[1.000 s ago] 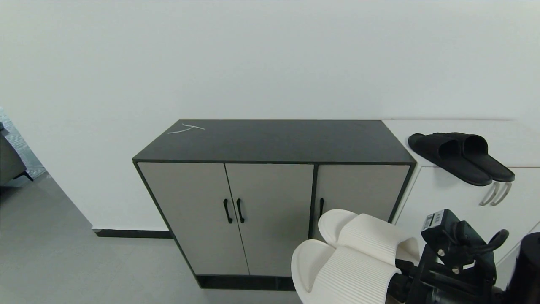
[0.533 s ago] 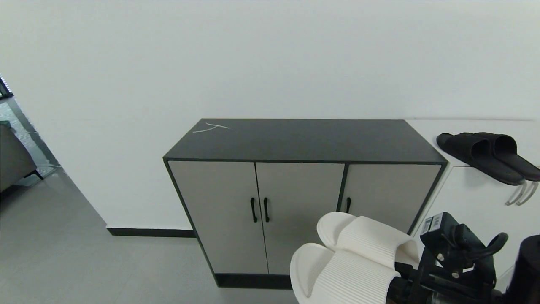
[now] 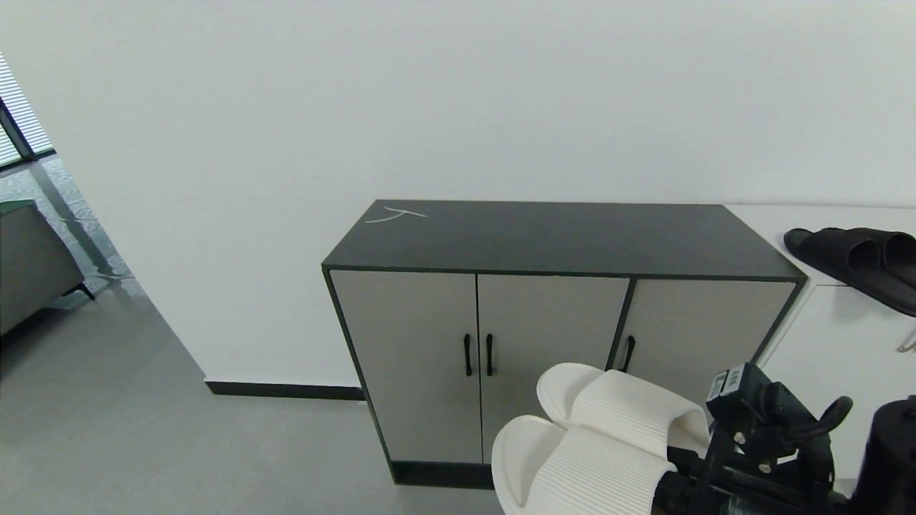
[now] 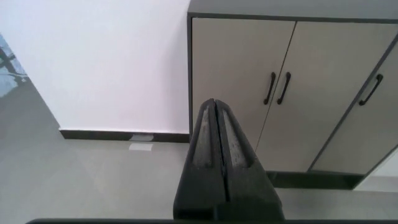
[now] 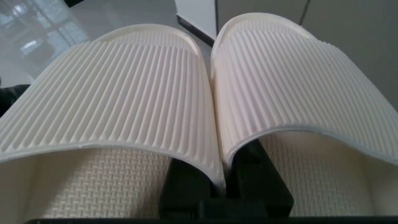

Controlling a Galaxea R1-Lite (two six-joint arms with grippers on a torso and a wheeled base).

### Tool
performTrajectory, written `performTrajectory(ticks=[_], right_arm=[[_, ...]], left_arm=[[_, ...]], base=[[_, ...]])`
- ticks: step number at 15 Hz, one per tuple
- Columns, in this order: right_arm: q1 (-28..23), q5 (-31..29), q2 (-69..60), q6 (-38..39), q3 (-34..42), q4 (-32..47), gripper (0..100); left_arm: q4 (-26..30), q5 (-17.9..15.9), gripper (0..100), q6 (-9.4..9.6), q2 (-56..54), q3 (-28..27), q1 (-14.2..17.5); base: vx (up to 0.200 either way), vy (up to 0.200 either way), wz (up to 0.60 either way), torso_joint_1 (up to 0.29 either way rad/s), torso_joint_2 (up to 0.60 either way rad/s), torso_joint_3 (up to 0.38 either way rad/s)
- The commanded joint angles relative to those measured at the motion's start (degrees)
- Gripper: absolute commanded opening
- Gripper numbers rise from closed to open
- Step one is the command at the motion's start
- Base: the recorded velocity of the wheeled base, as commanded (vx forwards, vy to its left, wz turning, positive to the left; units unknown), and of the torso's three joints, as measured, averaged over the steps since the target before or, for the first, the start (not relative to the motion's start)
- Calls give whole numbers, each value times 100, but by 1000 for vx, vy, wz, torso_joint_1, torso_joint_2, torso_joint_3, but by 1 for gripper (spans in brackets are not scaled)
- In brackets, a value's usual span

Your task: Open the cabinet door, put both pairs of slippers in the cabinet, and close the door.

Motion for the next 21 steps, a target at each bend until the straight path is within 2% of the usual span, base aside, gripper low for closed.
performTrajectory(ticks=[1, 6, 8, 11, 20, 21], right_arm=[[10, 2, 18, 0, -3, -15, 0], [28, 2, 18, -9, -3, -15, 0], [89, -6, 9, 0, 59, -15, 0], [159, -6, 1, -9, 129, -24, 0], [195, -6, -52, -88, 155, -15, 0], [195, 2, -43, -97, 208, -24, 0]], left_arm=[[0, -1, 0, -2, -1, 0, -6], [0, -1, 0, -2, -1, 0, -6], [0, 7, 0, -10, -1, -9, -6], [0, -1, 0, -10, -1, -9, -6], [-9, 25, 0, 7, -1, 0, -6], [0, 16, 100, -2, -1, 0, -6]], base=[[200, 0, 0, -12, -2, 7], [200, 0, 0, 3, 1, 1], [0, 0, 0, 0, 0, 0], [0, 0, -600, -102, 233, 121], [0, 0, -600, -245, 533, 290], [0, 0, -600, -232, 530, 286]])
